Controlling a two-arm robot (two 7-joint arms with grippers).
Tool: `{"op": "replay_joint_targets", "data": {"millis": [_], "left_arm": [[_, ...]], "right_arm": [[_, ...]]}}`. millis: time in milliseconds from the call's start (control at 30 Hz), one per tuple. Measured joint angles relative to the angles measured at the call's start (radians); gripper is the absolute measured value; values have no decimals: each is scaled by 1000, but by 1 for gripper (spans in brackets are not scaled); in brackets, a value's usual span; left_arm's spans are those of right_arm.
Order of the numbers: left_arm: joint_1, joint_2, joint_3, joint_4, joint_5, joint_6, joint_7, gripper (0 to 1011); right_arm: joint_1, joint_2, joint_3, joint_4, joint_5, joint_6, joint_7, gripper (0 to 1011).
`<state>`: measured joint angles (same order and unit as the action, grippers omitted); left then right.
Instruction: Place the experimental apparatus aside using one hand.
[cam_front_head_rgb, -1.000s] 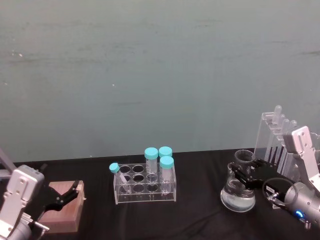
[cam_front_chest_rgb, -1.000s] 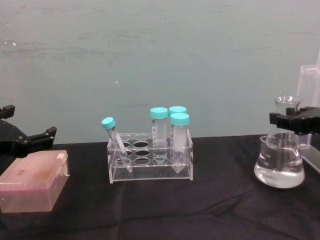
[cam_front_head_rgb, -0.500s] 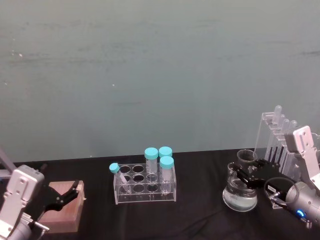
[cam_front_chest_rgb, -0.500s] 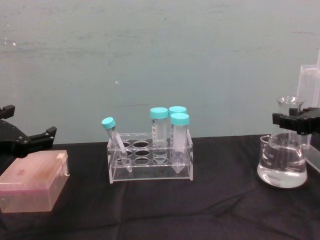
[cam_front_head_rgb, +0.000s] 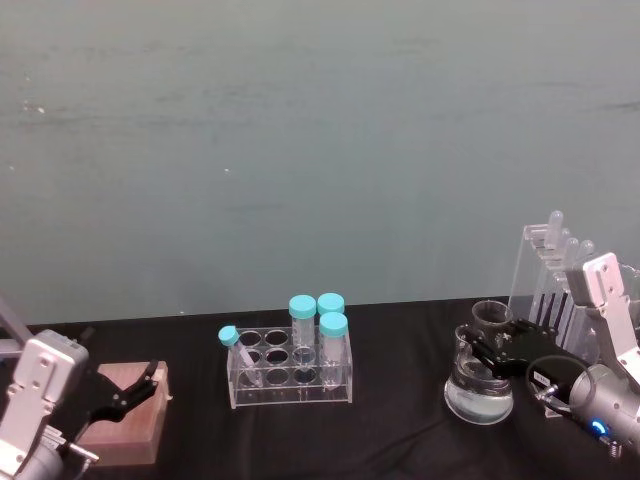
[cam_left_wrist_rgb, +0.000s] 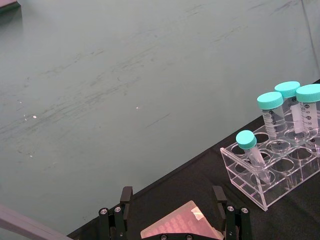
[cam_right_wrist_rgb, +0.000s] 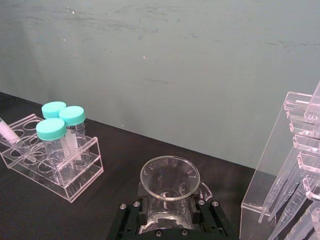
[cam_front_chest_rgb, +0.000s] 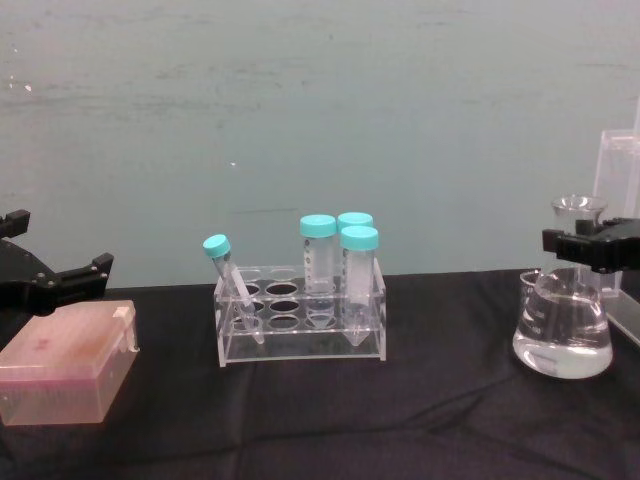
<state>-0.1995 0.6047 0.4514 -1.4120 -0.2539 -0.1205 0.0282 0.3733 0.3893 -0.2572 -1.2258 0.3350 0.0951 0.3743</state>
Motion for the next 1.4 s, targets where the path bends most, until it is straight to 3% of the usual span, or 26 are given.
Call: {"op": "replay_joint_targets", "data": {"millis": [1300, 1400], "left_arm": [[0, 0, 0, 0, 0, 0, 0, 1000], [0, 0, 0, 0, 0, 0, 0, 1000]], "right_arm": [[1, -6, 7, 9, 5, 23, 5, 457], [0, -6, 5, 9, 5, 25, 5, 499]]}}
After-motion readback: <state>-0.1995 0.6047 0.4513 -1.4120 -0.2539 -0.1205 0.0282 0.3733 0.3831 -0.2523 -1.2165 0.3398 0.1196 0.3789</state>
